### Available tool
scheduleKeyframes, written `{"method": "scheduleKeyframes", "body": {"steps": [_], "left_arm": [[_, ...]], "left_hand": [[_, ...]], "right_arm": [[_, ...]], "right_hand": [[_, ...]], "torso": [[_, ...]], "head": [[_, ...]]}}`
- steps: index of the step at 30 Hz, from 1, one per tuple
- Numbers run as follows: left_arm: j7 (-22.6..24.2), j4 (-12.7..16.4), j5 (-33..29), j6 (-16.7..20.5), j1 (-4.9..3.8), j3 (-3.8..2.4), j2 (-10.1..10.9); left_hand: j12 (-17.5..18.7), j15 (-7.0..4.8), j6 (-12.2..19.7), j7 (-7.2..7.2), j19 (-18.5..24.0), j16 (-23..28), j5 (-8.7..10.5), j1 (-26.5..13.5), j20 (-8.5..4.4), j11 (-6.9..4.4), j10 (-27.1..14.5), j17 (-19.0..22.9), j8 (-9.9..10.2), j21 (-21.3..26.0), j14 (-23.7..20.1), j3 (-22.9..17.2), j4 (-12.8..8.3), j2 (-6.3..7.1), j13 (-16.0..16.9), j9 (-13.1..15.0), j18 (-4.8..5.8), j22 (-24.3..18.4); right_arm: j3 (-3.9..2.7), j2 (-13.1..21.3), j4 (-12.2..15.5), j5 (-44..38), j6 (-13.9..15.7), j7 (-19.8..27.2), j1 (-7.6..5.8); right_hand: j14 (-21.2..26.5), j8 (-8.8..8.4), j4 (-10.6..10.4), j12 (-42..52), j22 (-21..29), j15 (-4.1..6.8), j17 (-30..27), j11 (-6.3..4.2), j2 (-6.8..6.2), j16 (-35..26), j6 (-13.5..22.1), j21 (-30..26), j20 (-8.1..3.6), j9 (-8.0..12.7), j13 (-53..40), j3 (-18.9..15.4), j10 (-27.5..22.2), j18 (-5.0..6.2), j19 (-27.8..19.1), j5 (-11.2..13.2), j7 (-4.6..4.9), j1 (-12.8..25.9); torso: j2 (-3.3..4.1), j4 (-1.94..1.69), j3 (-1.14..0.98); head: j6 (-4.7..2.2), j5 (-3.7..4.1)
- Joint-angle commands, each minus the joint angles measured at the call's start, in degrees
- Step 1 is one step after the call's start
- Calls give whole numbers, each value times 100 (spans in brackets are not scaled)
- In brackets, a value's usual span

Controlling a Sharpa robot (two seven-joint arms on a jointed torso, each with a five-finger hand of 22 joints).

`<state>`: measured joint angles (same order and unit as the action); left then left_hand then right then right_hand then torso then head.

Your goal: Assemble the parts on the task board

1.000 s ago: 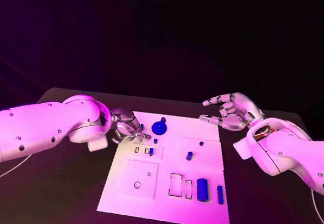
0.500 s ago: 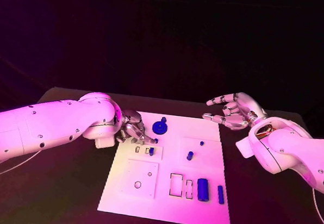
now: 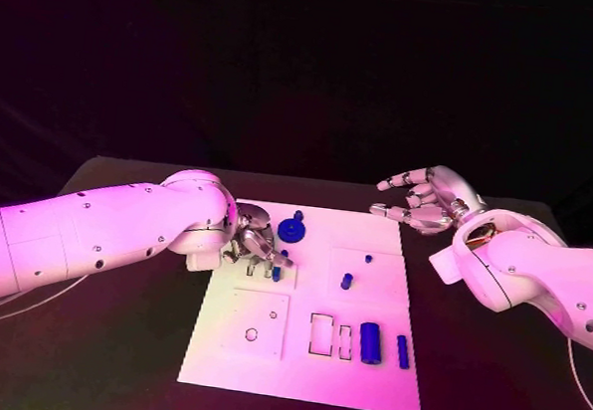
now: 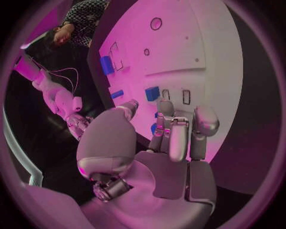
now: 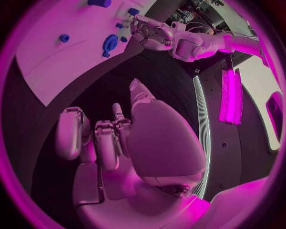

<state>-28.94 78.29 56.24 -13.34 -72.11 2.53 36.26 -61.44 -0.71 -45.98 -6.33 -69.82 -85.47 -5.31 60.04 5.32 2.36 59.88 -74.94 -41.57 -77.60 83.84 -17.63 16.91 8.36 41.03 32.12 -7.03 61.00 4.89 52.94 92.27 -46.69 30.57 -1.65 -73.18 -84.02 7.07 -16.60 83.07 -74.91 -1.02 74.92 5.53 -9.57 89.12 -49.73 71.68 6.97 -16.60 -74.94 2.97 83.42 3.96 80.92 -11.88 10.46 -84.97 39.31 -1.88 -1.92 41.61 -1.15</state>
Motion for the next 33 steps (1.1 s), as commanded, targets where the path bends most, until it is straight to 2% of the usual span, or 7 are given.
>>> {"method": "scheduleKeyframes", "body": {"steps": [1, 22, 28, 33], "left_arm": [[-39, -44, -3, -192, -11, 6, -54], [-69, -173, -12, -411, -9, 41, -169], [-77, -168, -7, -494, -9, 45, -172], [-82, -166, 8, -520, -9, 45, -175]], "left_hand": [[4, -23, 21, 4, -43, -31, 11, 15, 4, -1, -36, -384, -29, -20, 114, 39, -9, -75, 27, 13, 118, 6], [-3, -29, 46, 15, -42, -39, 1, 206, 3, -10, -45, -406, -79, -41, 119, -1, -14, -165, 48, 111, 121, 36], [-1, -38, 68, 29, -28, -38, -7, 490, 0, -23, -50, -411, -106, -54, 118, -188, -17, -265, 69, 212, 119, 50], [3, -47, 76, 40, -39, -44, -14, 631, -5, -34, -43, -434, -110, -71, 128, -331, -21, -269, 81, 263, 124, 79]], "right_arm": [[-3, -10, -12, -16, -61, -34, -1], [0, -32, -47, -13, -88, -61, 6], [1, -41, -55, -12, -98, -65, 9], [2, -50, -58, -12, -108, -68, 13]], "right_hand": [[-501, -11, -2, -18, -214, -21, 1130, -2, 4, -39, -32, -37, 16, 7, -726, -8, -27, 39, -42, -41, -6, 44], [-499, -7, 5, -19, -210, -17, 1123, -6, 10, -43, -43, -45, 13, 8, -726, 2, -26, 40, -44, -57, -10, 21], [-499, 0, 4, -14, -213, -14, 1121, -10, 21, -44, -60, -43, 10, 8, -731, 12, -20, 39, -41, -67, -15, 14], [-500, 2, 5, -11, -212, -12, 1126, -12, 26, -42, -65, -44, 9, 7, -733, 16, -18, 39, -41, -72, -16, 8]], "torso": [[-1, -6, 1], [-8, -9, 6], [-7, -11, 8], [-5, -10, 4]], "head": [[11, 5], [52, 7], [63, 5], [71, 4]]}}
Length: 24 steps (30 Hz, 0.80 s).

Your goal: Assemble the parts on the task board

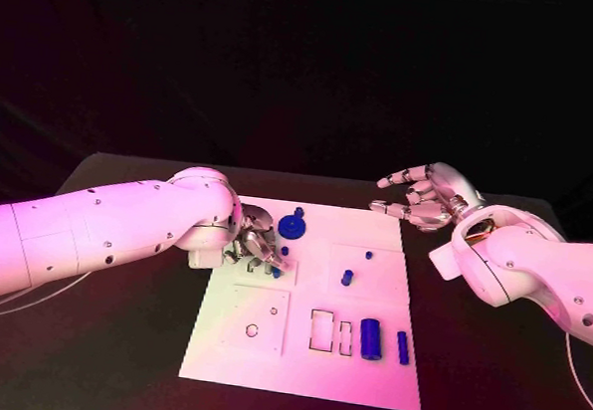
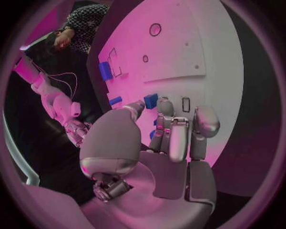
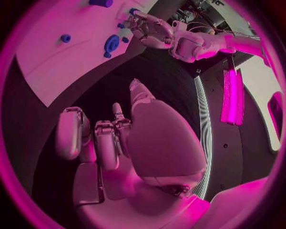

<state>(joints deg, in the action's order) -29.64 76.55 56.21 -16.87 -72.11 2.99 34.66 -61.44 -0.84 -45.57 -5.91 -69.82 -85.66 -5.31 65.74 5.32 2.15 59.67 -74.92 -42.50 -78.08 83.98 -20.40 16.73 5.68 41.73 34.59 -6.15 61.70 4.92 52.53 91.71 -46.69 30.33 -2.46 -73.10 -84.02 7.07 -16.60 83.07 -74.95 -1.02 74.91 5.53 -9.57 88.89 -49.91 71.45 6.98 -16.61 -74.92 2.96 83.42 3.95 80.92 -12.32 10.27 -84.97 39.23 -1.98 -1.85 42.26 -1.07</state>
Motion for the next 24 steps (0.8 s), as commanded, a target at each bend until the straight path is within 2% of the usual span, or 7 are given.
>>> {"method": "scheduleKeyframes", "body": {"steps": [1, 6, 14, 17, 19, 21, 24], "left_arm": [[-12, 7, 12, -166, -8, 0, -15], [-9, 0, -5, -131, -8, 0, -17], [30, 29, -232, 95, -6, 0, -5], [50, 46, -368, 209, -5, -1, 12], [57, 58, -441, 261, -4, -2, 27], [62, 77, -512, 330, -3, -4, 56], [64, 102, -553, 403, -2, -11, 102]], "left_hand": [[3, -35, 35, -1, -39, -24, -13, 72, -5, -14, -20, -434, -17, -24, 114, -70, -2, -3, 13, 20, 36, 10], [25, -44, 41, 9, -31, -18, -13, 214, -13, -27, -29, -429, -14, -28, 112, -285, -3, -11, 5, 71, 34, 12], [29, -99, 36, 70, -28, 0, 1, 642, -50, -84, 47, -422, -150, -45, 109, -1150, -46, 96, 67, 368, 37, 44], [16, -121, 66, 108, -31, -6, 1, 784, -76, -115, 120, -451, -249, -50, 128, -1663, -137, 186, 117, 562, 39, 58], [-4, -153, 106, 107, -74, -24, -1, 907, -95, -147, 183, -499, -326, -81, 155, -2107, -326, 249, 177, 712, 49, 120], [-25, -147, 133, 117, -113, -37, 2, 834, -107, -135, 249, -535, -398, -114, 176, -2540, -469, 355, 223, 869, 60, 178], [-41, -149, 137, 116, -131, -45, 3, 747, -112, -136, 288, -559, -428, -131, 190, -2771, -572, 423, 252, 956, 65, 208]], "right_arm": [[-1, -9, -3, -12, -86, 13, 6], [-1, -17, -7, -12, -99, 5, 11], [2, -41, -26, -12, -161, -39, 27], [4, -51, -36, -13, -185, -54, 36], [5, -54, -41, -13, -195, -62, 41], [6, -56, -47, -14, -208, -71, 45], [7, -52, -50, -15, -215, -77, 49]], "right_hand": [[-500, 2, 5, -12, -209, -12, 1127, -12, 26, -19, -46, -21, 9, 8, -735, 16, -18, 40, -41, -28, 3, 9], [-500, 2, 5, -12, -209, -12, 1127, -12, 26, -19, -46, -21, 9, 8, -735, 16, -18, 40, -41, -28, 3, 9], [-496, 5, 7, -27, -190, -10, 1110, -14, 30, -26, -55, -50, 7, 8, -718, 23, -32, 46, -54, -37, 0, 0], [-494, 6, 7, -24, -184, -9, 1103, -15, 32, -28, -57, -59, 6, 9, -721, 25, -30, 48, -59, -43, 0, -1], [-494, 6, 6, -26, -182, -8, 1103, -16, 34, -28, -59, -63, 5, 9, -720, 28, -31, 49, -60, -56, -1, -2], [-494, 6, 6, -26, -182, -8, 1103, -16, 34, -28, -59, -63, 5, 9, -720, 28, -31, 49, -60, -56, -1, -2], [-492, 6, 5, -25, -182, -7, 1097, -17, 34, -31, -61, -63, 4, 10, -721, 29, -30, 49, -59, -67, -2, -3]], "torso": [[2, 0, -4], [1, 0, -5], [0, 4, -7], [-2, 5, -9], [-2, 2, -8], [-5, 1, -5], [-11, -3, -5]], "head": [[8, -5], [15, -3], [35, -12], [52, -10], [56, -6], [53, -8], [47, -10]]}}
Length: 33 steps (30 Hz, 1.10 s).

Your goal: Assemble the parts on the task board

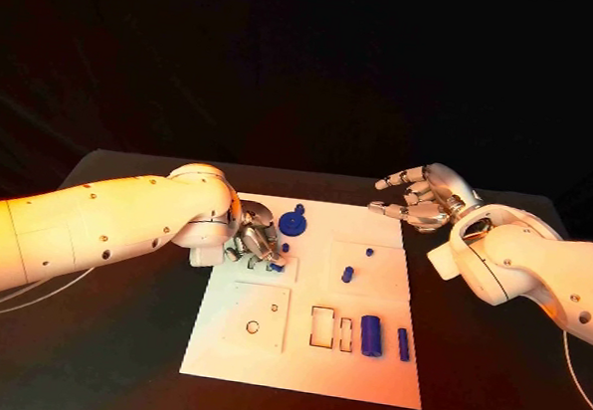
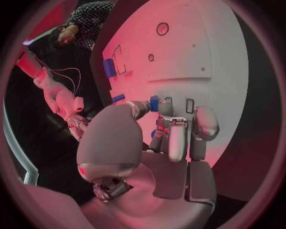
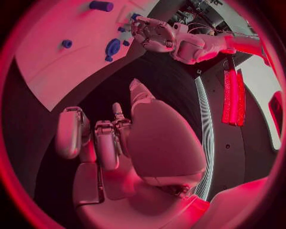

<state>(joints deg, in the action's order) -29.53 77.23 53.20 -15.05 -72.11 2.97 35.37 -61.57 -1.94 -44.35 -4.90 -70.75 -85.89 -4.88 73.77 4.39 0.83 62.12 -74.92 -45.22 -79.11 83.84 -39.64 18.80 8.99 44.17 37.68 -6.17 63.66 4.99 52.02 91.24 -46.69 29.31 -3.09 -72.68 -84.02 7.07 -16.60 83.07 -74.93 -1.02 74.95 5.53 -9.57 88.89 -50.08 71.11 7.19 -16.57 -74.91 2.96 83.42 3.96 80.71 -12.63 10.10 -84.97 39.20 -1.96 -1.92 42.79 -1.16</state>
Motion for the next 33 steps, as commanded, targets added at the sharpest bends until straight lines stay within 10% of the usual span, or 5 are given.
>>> {"method": "scheduleKeyframes", "body": {"steps": [1, 33], "left_arm": [[53, 43, -259, 241, -1, -12, 49], [1, 340, 593, 850, 93, 2, 319]], "left_hand": [[-57, -43, 6, 18, -61, 13, -43, -86, -22, -9, 81, -479, -168, -43, 171, -918, -821, 110, 50, 677, 72, 43], [-160, -245, -407, 242, -508, -324, -111, -645, -189, -230, 685, -1295, -361, -275, 544, -1501, -1252, 384, 24, 996, 175, 566]], "right_arm": [[0, 2, -2, -16, -115, -16, 7], [8, 44, 6, -59, -163, -20, 18]], "right_hand": [[-492, 6, 5, -25, -184, -7, 1093, -17, 34, -31, -44, -29, -17, 6, -722, 29, -30, 48, -39, -36, 15, -3], [-480, 2, -2, -65, -159, -1, 1046, -20, 42, -49, -45, -71, -23, 13, -679, 39, -68, 55, -55, -109, 12, 8]], "torso": [[-9, -8, 1], [3, 5, 1]], "head": [[-9, -2], [-21, -44]]}}
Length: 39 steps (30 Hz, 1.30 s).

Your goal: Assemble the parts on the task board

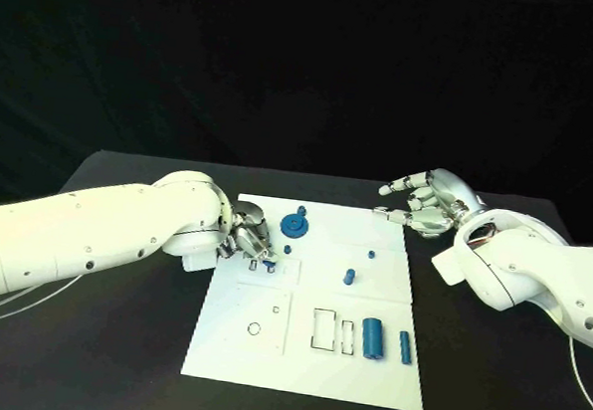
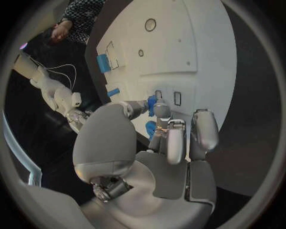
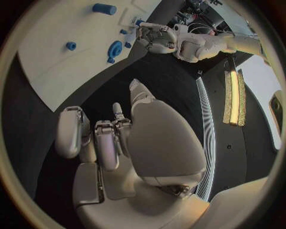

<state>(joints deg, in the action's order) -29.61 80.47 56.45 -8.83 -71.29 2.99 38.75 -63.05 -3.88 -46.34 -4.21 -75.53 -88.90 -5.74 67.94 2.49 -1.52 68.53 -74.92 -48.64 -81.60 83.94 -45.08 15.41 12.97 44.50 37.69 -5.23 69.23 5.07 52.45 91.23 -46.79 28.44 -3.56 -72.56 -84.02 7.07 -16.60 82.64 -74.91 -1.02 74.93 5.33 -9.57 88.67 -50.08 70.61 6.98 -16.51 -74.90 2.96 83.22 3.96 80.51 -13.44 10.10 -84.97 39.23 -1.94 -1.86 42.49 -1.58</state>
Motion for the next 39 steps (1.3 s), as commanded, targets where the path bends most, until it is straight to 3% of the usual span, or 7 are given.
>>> {"method": "scheduleKeyframes", "body": {"steps": [1, 23, 39], "left_arm": [[7, 19, 288, 240, 15, 0, -23], [-29, 60, 480, -10, 52, 63, -68], [-49, 67, 570, -229, 71, 73, -62]], "left_hand": [[-11, -51, -208, 173, -29, -23, -25, -63, 1, 6, 45, -1295, -18, -26, 535, -957, -913, -14, -9, 995, 81, 9], [12, -61, -223, 182, -41, -34, -32, -80, -10, -4, 53, -1324, -17, -30, 545, -984, -936, -4, -47, 1000, 83, 19], [8, -69, -234, 189, -64, -40, -42, -86, -19, -12, 76, -1339, -16, -42, 550, -1011, -965, 2, -44, 1004, 89, 47]], "right_arm": [[0, 1, 7, -49, -75, 28, 6], [1, 0, 7, -48, -74, 29, 10], [2, -6, -5, -37, -89, 20, 24]], "right_hand": [[-480, 2, -2, -22, -161, -2, 1048, 0, 42, -27, -45, -21, -3, 7, -680, 39, -47, 55, -34, -28, 12, 8], [-481, 2, -5, -18, -162, 0, 1051, -1, 45, -27, -49, -23, -5, 9, -684, 41, -43, 55, -33, -45, 11, 20], [-480, 1, -15, -23, -159, 2, 1048, -3, 56, -29, -55, -33, -8, 15, -679, 25, -45, 55, -31, -52, 9, 101]], "torso": [[2, 1, -6], [5, -4, 3], [-1, -4, -1]], "head": [[10, 1], [49, 22], [65, 28]]}}
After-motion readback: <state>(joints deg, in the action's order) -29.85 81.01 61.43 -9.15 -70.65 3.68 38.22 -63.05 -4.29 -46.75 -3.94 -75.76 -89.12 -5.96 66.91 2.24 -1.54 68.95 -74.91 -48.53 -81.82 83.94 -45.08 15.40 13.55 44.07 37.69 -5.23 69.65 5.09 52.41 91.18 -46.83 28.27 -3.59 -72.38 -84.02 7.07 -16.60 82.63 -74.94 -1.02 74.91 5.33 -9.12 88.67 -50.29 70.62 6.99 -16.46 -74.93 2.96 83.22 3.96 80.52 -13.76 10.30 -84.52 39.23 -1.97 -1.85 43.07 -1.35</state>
